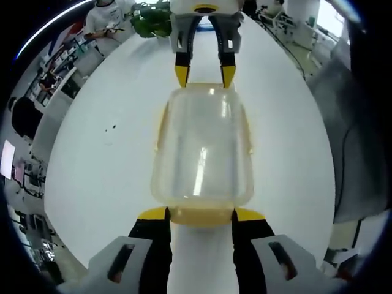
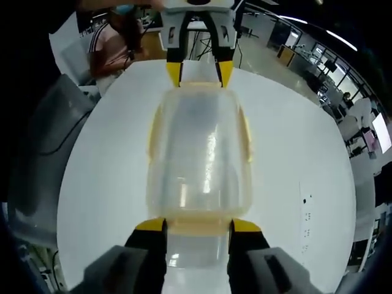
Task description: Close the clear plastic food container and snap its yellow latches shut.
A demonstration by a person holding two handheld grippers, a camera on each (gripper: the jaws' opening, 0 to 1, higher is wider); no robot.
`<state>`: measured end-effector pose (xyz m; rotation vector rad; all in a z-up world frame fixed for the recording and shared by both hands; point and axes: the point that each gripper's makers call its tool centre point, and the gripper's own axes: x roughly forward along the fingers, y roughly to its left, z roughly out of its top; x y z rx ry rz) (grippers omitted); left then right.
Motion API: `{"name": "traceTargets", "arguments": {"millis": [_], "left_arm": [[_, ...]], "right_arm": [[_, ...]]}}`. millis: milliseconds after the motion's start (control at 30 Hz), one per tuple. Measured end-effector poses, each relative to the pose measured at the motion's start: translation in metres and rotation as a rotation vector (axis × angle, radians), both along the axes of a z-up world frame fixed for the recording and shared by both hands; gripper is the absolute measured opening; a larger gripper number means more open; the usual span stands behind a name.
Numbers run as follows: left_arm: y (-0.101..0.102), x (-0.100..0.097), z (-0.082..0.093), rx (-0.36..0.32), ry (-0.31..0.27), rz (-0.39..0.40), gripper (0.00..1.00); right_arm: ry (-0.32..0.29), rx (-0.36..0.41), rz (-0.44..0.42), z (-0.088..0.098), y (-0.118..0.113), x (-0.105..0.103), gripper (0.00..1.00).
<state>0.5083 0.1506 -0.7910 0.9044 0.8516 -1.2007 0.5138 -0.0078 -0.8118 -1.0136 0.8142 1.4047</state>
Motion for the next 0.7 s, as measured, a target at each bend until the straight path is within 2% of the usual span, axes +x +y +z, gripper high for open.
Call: {"name": "traceTargets", "arguments": {"millis": [133, 467, 700], "left_arm": [[-0.002, 0.002, -0.001, 0.003, -0.006, 0.003, 0.35], [-0.023, 0.0, -0.006, -0.013, 0.018, 0.013, 0.35], [-0.031, 0.0, -0.002, -0.014, 0.009, 0.017, 0.35]], "right_arm": [[0.001, 0.01, -0.002, 0.002, -0.004, 0.0, 0.36], [0.002, -0.013, -0.006, 0.001, -0.025, -0.001, 0.36], [-0.01, -0.021, -0.007, 0.001, -0.033, 0.001, 0.36]]}}
